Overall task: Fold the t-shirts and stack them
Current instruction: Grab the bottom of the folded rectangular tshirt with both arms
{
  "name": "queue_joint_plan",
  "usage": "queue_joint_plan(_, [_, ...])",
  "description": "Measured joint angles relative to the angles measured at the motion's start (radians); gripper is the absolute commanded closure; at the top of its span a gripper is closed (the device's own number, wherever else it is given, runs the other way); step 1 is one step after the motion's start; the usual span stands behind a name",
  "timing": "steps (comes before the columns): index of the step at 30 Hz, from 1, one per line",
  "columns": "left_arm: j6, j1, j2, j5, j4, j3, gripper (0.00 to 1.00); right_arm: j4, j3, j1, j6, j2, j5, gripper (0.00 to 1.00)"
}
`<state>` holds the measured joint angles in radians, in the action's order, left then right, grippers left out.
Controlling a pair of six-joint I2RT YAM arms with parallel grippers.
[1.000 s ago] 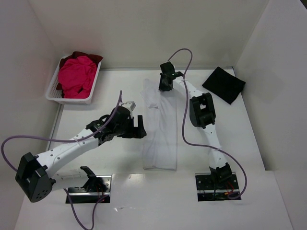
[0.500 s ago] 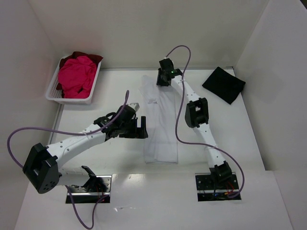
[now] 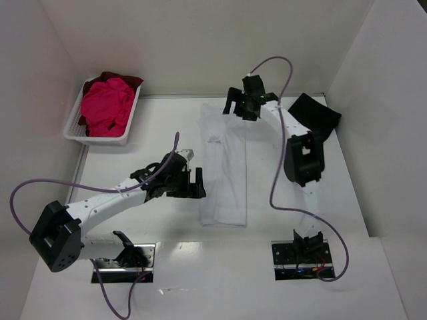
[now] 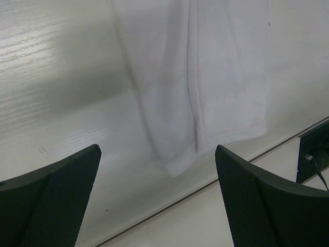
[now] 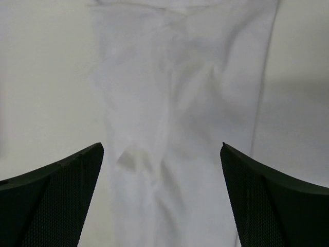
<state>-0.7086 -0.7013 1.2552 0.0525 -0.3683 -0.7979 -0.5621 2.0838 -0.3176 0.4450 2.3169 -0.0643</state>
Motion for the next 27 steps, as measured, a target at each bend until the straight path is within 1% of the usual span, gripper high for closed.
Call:
queue_joint_plan(2, [0.000,0.000,-0.007,0.004,0.011,0.013,0.00,0.065,-0.204,-0.001,0.015,-0.199,-0.013,0.00])
queue_joint_plan(7, [0.001,0.000,-0.013,0.021,0.057,0.044,0.00,0.261,-0.598,-0.003,0.073,-0.670,-0.045,0.00])
queue_joint_plan(10, [0.000,-0.001,-0.013,0.042,0.080,0.074,0.00,0.312,-0.799,-0.015,0.107,-0.859,-0.037,0.00])
queue_joint_plan(12, [-0.002,-0.001,-0.010,0.060,0.092,0.094,0.00,0.321,-0.928,-0.035,0.134,-0.927,-0.028,0.02])
queue_joint_plan(13, [-0.003,-0.003,-0.005,0.067,0.098,0.101,0.00,0.319,-0.987,-0.048,0.146,-0.946,-0.024,0.05])
queue_joint_plan(14, [-0.003,-0.004,0.003,0.071,0.100,0.106,0.00,0.306,-1.043,-0.061,0.163,-0.954,-0.017,0.05])
queue_joint_plan(17, [-0.008,-0.008,0.020,0.084,0.111,0.122,0.00,0.280,-1.211,-0.097,0.216,-0.975,-0.003,0.13])
queue_joint_plan(19, [-0.018,-0.009,0.019,0.093,0.121,0.135,0.00,0.257,-1.322,-0.119,0.259,-1.013,0.002,0.15])
queue_joint_plan(20, [-0.027,-0.009,0.019,0.098,0.130,0.143,0.00,0.240,-1.363,-0.130,0.277,-1.041,0.004,0.17])
queue_joint_plan(22, [-0.036,-0.013,0.019,0.104,0.137,0.154,0.00,0.223,-1.431,-0.146,0.317,-1.114,0.005,0.19])
queue_joint_plan(23, [-0.039,-0.014,0.019,0.106,0.140,0.158,0.00,0.220,-1.452,-0.150,0.330,-1.148,0.006,0.22])
queue_joint_plan(24, [-0.048,-0.016,0.019,0.108,0.143,0.161,0.00,0.219,-1.469,-0.152,0.346,-1.182,0.005,0.22])
queue_joint_plan(27, [-0.058,-0.018,0.019,0.116,0.154,0.167,0.02,0.222,-1.512,-0.156,0.388,-1.262,0.004,0.29])
